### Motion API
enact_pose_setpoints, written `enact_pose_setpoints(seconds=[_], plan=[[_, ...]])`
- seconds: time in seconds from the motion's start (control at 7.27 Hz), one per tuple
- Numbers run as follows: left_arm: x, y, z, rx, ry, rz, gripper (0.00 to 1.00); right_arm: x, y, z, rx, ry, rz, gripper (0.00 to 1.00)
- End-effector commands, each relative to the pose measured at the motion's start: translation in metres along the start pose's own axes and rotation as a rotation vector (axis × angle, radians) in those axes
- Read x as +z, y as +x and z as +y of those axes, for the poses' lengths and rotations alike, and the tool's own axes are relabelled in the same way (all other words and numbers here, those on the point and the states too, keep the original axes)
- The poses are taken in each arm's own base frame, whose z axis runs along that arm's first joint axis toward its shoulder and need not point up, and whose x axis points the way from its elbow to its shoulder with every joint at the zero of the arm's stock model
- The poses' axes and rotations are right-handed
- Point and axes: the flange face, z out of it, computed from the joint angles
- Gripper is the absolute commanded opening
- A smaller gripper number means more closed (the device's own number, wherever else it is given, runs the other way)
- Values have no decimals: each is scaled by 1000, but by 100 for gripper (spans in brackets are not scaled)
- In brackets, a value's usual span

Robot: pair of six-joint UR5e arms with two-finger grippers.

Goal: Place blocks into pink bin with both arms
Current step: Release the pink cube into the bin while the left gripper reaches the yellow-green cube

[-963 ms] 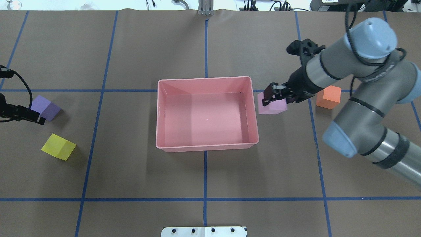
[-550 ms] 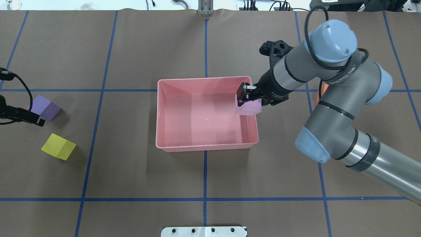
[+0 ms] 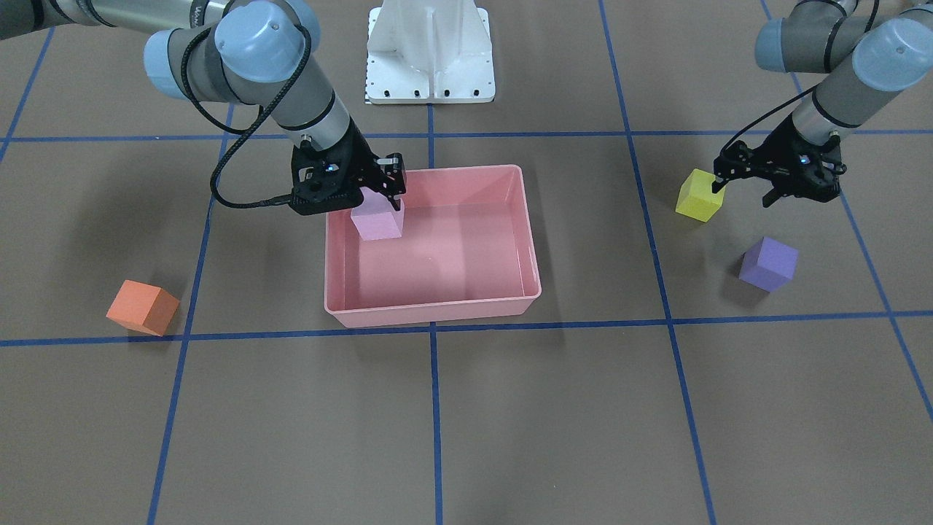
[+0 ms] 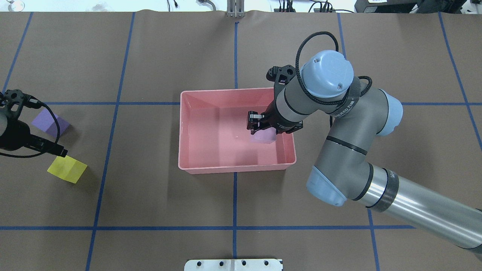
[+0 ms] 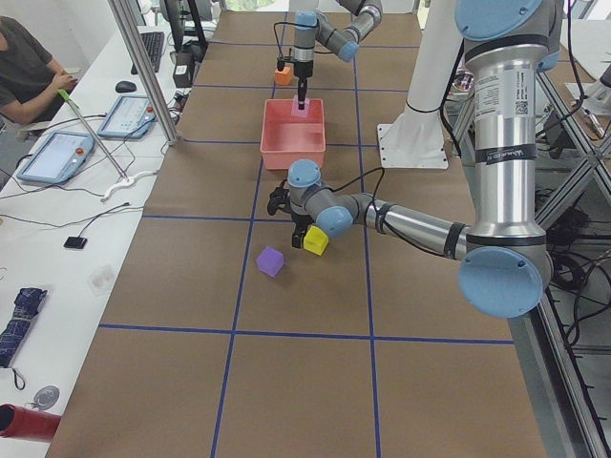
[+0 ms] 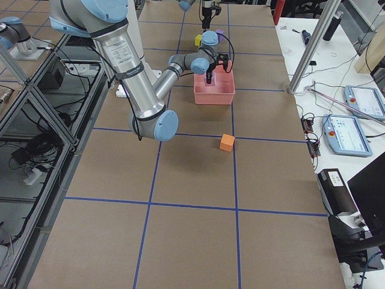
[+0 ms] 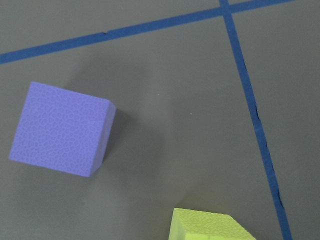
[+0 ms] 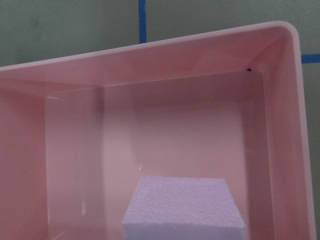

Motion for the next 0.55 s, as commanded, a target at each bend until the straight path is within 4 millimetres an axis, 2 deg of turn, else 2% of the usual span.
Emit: enact_pose_setpoints(seconds=[0.0,0.14,0.41], plan=[[23,20,10,17,-28,-17,100,5,-3,5,-11,2,1,99],[32,23,14,21,-43,-22,100,5,-2,5,-11,4,0,100],[43,27,18,38,-40,-56,100,19,5,1,2,-6,26,100]])
